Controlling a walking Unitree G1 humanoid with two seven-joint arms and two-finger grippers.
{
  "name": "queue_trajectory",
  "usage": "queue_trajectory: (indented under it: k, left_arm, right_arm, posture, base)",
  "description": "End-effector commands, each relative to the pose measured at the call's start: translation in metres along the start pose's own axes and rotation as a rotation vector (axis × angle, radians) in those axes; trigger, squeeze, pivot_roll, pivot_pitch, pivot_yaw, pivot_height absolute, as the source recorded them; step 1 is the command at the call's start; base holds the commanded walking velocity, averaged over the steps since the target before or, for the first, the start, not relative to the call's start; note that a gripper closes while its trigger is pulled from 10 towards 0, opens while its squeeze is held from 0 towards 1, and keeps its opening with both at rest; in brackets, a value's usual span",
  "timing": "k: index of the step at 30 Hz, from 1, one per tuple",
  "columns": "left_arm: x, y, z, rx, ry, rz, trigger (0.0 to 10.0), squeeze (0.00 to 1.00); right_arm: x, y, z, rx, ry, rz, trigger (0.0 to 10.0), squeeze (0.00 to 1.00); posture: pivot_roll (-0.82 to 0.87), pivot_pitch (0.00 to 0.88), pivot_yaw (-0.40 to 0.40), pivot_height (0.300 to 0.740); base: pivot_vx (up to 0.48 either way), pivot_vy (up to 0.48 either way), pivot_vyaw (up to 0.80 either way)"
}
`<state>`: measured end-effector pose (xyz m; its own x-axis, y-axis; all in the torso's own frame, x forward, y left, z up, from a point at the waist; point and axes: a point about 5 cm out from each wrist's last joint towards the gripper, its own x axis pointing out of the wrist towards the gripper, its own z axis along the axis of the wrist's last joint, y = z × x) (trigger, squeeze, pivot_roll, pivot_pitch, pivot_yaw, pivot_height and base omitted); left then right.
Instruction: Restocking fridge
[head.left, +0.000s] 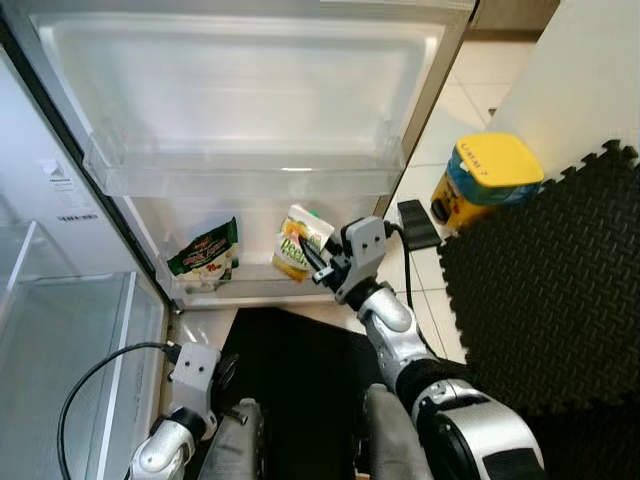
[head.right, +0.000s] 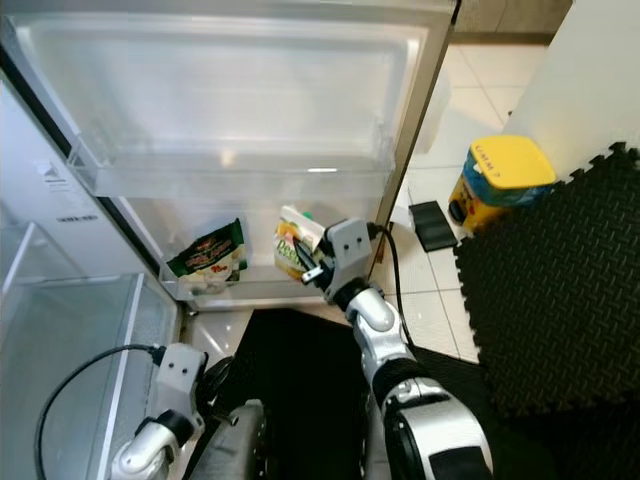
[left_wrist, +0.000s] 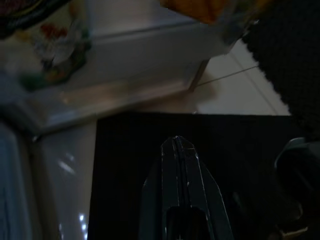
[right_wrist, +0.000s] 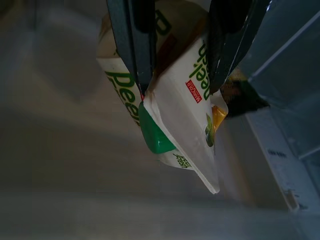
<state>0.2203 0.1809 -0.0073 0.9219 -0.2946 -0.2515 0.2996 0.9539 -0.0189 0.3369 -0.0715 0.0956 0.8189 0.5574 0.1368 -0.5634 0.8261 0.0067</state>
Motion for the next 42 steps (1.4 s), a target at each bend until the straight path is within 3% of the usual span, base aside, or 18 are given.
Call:
queue_trajectory:
  k: [1, 3, 4, 5, 7, 8, 9, 16, 21, 28, 35, 42]
  left_arm:
    - [-0.013, 0.006, -0.02, -0.051, 0.079, 0.085, 10.0, 0.0]
    - [-0.017, 0.008, -0.026, -0.076, 0.098, 0.134, 10.0, 0.0]
    - [-0.021, 0.01, -0.032, -0.098, 0.118, 0.171, 10.0, 0.0]
    - [-0.021, 0.01, -0.032, -0.098, 0.118, 0.171, 10.0, 0.0]
    - [-0.025, 0.008, -0.041, -0.127, 0.154, 0.191, 10.0, 0.0]
    - [-0.025, 0.008, -0.041, -0.127, 0.154, 0.191, 10.0, 0.0]
    - [-0.025, 0.005, -0.045, -0.133, 0.171, 0.187, 10.0, 0.0]
    - [-0.025, -0.001, -0.052, -0.124, 0.213, 0.195, 10.0, 0.0]
    - [-0.02, -0.001, -0.053, -0.12, 0.23, 0.207, 10.0, 0.0]
    - [-0.018, -0.002, -0.052, -0.132, 0.215, 0.225, 10.0, 0.0]
    - [-0.024, -0.006, -0.058, -0.136, 0.223, 0.225, 10.0, 0.0]
    - [-0.025, -0.005, -0.06, -0.135, 0.232, 0.226, 10.0, 0.0]
  right_arm:
    - [-0.02, -0.004, -0.022, 0.035, 0.086, -0.011, 10.0, 0.0]
    - [-0.035, -0.007, -0.036, 0.068, 0.149, -0.013, 10.0, 0.0]
    - [-0.051, -0.011, -0.052, 0.112, 0.229, -0.056, 10.0, 0.0]
    - [-0.051, -0.011, -0.052, 0.112, 0.229, -0.056, 10.0, 0.0]
    - [-0.08, -0.013, -0.075, 0.146, 0.349, -0.108, 10.0, 0.0]
    - [-0.08, -0.013, -0.075, 0.146, 0.349, -0.108, 10.0, 0.0]
    - [-0.095, -0.015, -0.085, 0.144, 0.408, -0.146, 10.0, 0.0]
    - [-0.123, -0.015, -0.102, 0.125, 0.514, -0.2, 10.0, 0.0]
    - [-0.145, -0.023, -0.113, 0.13, 0.617, -0.298, 10.0, 0.0]
    - [-0.159, -0.027, -0.117, 0.117, 0.658, -0.343, 10.0, 0.0]
    - [-0.161, -0.022, -0.121, 0.098, 0.702, -0.326, 10.0, 0.0]
    - [-0.164, -0.021, -0.123, 0.104, 0.72, -0.347, 10.0, 0.0]
  posture:
    - [-0.02, 0.14, -0.067, 0.631]
    - [-0.02, 0.133, -0.067, 0.631]
    - [-0.02, 0.127, -0.067, 0.631]
    - [-0.02, 0.127, -0.067, 0.631]
    - [-0.03, 0.122, -0.069, 0.631]
    - [-0.03, 0.122, -0.069, 0.631]
    - [-0.03, 0.117, -0.064, 0.631]
    - [-0.05, 0.109, -0.056, 0.631]
    - [-0.04, 0.106, -0.068, 0.631]
    - [-0.04, 0.103, -0.08, 0.636]
    - [-0.05, 0.101, -0.074, 0.67]
    - [-0.05, 0.095, -0.07, 0.67]
  base:
    - [0.0, 0.0, 0.0]
    - [0.0, 0.0, 0.0]
    - [0.0, 0.0, 0.0]
    - [0.0, 0.0, 0.0]
    - [0.0, 0.0, 0.0]
    - [0.0, 0.0, 0.0]
    - [0.0, 0.0, 0.0]
    - [0.0, 0.0, 0.0]
    - [0.0, 0.0, 0.0]
    - [0.0, 0.0, 0.0]
    - [0.0, 0.0, 0.0]
    - [0.0, 0.0, 0.0]
